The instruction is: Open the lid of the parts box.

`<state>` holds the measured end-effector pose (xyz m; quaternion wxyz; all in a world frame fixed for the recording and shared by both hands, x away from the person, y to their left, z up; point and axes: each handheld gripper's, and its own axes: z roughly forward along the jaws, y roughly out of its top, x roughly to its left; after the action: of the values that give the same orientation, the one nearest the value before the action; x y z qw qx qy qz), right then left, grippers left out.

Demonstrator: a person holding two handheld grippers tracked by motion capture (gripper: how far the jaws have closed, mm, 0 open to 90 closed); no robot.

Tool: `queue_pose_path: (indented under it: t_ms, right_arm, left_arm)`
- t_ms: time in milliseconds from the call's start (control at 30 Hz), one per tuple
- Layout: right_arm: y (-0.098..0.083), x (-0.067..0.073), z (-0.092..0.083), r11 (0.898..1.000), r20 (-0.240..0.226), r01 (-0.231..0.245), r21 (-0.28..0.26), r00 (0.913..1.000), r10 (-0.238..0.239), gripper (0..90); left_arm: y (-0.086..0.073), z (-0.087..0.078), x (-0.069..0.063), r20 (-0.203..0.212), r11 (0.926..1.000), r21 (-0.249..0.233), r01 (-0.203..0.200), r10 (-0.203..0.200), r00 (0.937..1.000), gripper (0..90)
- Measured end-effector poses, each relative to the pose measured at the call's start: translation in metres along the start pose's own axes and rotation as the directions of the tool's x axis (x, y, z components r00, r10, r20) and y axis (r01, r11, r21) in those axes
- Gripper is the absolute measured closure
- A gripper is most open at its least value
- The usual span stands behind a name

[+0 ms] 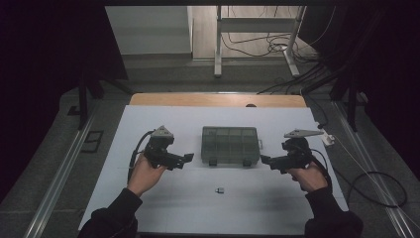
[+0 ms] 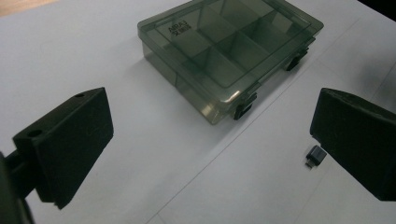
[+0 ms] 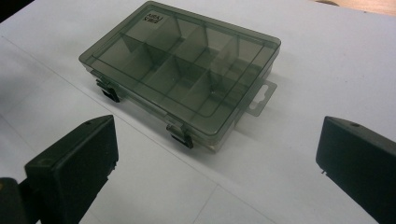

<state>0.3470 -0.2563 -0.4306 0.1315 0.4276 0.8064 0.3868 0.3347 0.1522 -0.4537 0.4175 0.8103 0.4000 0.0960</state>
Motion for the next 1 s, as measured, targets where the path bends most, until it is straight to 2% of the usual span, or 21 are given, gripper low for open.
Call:
queue_pose_path:
  t_ms: [167, 333, 500, 733, 833, 1000]
  right_arm:
    - [0.004, 0.000, 0.006, 1.000, -0.004, 0.001, 0.015, 1.0000, 0.000, 0.0]
    - [0.008, -0.001, 0.012, 0.999, -0.002, 0.006, 0.031, 1.0000, -0.005, 0.0]
    - [0.013, 0.000, 0.019, 0.999, -0.001, -0.001, 0.037, 1.0000, 0.001, 0.0]
    - [0.020, 0.003, 0.030, 0.996, 0.018, 0.038, 0.076, 0.9991, -0.039, 0.0]
    - [0.024, 0.005, 0.034, 0.995, 0.006, 0.034, 0.089, 0.9994, -0.034, 0.0]
    - [0.028, 0.008, 0.042, 0.994, 0.017, 0.045, 0.103, 0.9988, -0.047, 0.0]
  left_arm:
    - [0.005, 0.009, -0.001, 0.005, 0.9997, 0.003, -0.023, 0.023, 0.9997, 0.0]
    - [0.008, 0.018, 0.001, 0.034, 0.9995, -0.004, -0.032, 0.033, 0.9989, 0.0]
    - [0.011, 0.026, 0.000, 0.030, 0.9993, 0.012, -0.036, 0.035, 0.9989, 0.0]
    - [0.016, 0.036, -0.001, 0.031, 0.9980, 0.037, -0.052, 0.051, 0.9982, 0.0]
    - [0.017, 0.041, -0.003, 0.035, 0.9979, 0.045, -0.047, 0.045, 0.9984, 0.0]
    - [0.017, 0.048, -0.004, 0.044, 0.9976, 0.059, -0.036, 0.033, 0.9985, 0.0]
